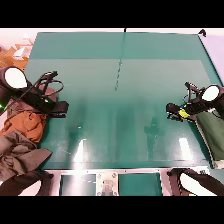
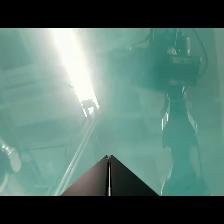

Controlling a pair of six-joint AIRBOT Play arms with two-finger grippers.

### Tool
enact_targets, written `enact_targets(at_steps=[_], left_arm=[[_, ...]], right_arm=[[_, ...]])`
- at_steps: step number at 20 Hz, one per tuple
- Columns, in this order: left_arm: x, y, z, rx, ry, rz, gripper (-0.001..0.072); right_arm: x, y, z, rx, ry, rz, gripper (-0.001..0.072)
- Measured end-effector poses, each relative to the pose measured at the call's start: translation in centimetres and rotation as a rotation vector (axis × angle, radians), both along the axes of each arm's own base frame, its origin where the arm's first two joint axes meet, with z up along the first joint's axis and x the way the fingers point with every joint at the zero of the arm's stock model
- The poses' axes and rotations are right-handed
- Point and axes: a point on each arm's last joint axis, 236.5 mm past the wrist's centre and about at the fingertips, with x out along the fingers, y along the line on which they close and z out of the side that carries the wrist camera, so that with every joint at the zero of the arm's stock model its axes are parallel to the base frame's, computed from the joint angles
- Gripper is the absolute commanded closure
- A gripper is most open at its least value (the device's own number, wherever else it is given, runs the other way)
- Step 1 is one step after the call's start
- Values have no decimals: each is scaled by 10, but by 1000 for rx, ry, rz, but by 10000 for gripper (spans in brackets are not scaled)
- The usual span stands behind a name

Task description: Fold the shirts.

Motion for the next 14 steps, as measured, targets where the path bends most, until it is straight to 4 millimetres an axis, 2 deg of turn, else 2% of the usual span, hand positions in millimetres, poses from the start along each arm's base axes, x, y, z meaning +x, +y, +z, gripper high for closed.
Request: enact_targets(at_steps=[4, 6, 7, 8, 9, 11, 14], left_arm=[[1, 0, 0, -1, -4, 1, 686], [13, -2, 1, -8, -54, 16, 685], [21, -1, 2, -8, -84, 23, 650], [31, 1, 3, 1, -127, 32, 236], [41, 6, 3, 23, -171, 39, -8], [63, 30, 3, 119, -264, 53, -8], [102, 102, 14, 340, -425, 116, -8]], right_arm=[[0, 0, 0, 0, -2, 0, 690], [1, 0, 0, 0, -4, -1, 689], [1, 0, 0, 0, -5, -2, 689], [1, 0, 0, 0, -5, -2, 690], [1, 0, 0, 0, -6, -2, 690], [2, 0, 0, -1, -8, -3, 689], [5, -1, 0, -2, -19, -6, 689]])
